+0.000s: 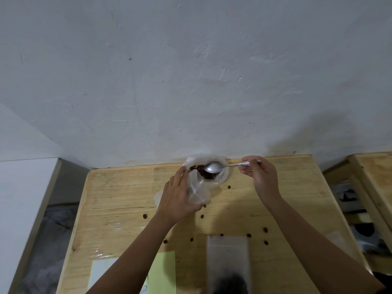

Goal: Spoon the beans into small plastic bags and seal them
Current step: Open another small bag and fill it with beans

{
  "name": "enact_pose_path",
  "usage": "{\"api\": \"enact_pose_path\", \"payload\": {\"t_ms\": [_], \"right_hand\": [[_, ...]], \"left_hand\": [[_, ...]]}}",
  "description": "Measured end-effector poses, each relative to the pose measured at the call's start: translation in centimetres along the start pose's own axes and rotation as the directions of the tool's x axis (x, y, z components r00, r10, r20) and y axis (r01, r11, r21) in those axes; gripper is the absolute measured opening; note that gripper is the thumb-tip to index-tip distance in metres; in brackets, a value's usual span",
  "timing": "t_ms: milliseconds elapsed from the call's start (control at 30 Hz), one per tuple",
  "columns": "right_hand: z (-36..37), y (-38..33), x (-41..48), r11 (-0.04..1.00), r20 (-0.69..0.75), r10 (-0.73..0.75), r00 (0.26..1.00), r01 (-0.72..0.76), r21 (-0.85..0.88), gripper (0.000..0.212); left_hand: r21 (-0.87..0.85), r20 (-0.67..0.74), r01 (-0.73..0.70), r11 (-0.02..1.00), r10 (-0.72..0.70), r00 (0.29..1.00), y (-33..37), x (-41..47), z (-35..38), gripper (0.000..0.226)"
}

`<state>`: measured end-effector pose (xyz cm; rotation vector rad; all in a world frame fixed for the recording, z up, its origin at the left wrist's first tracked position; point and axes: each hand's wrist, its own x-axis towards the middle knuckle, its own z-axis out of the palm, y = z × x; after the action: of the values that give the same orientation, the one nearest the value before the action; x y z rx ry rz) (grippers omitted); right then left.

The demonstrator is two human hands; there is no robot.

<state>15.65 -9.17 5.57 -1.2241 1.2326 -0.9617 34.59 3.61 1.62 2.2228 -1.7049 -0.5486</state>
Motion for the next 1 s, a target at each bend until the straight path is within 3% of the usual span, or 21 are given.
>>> {"api": "enact_pose_path", "payload": {"t_ms": [167,333,467,767,1000], "right_hand": [[1.8,2.3,-0.9,0.991,0.054,0.003,0.999,0.005,-0.136,0.018],[3.6,3.4,-1.1,0.965,-0.051,0.261,0.964,-0.258,0.055,0.021],[3.4,3.2,-1.0,0.923,-0.055,0.36,0.931,-0.347,0.17,0.022],[0.7,0.2,0.3,0.924,-0.122,0.32,0.94,-0.281,0.259,0.021],[0.1,-0.5,-0.9,0.992,0.057,0.107,0.993,-0.111,0.066,0.026]], "left_hand": [[-0.016,-0.015,-0.09,0.996,0.089,0.996,0.4,-0.2,-0.2,0.113],[0.001,0.032,-0.143,0.99,0.143,0.989,0.3,-0.4,0.1,0.112],[0.032,0.07,-0.103,0.994,0.1,0.993,-0.2,-0.6,0.4,0.113],[-0.005,0.021,0.053,0.999,-0.053,0.998,-0.2,-0.3,0.7,0.116],[-0.042,0.01,0.041,0.998,-0.04,0.999,0.2,-0.1,0.5,0.114]]}}
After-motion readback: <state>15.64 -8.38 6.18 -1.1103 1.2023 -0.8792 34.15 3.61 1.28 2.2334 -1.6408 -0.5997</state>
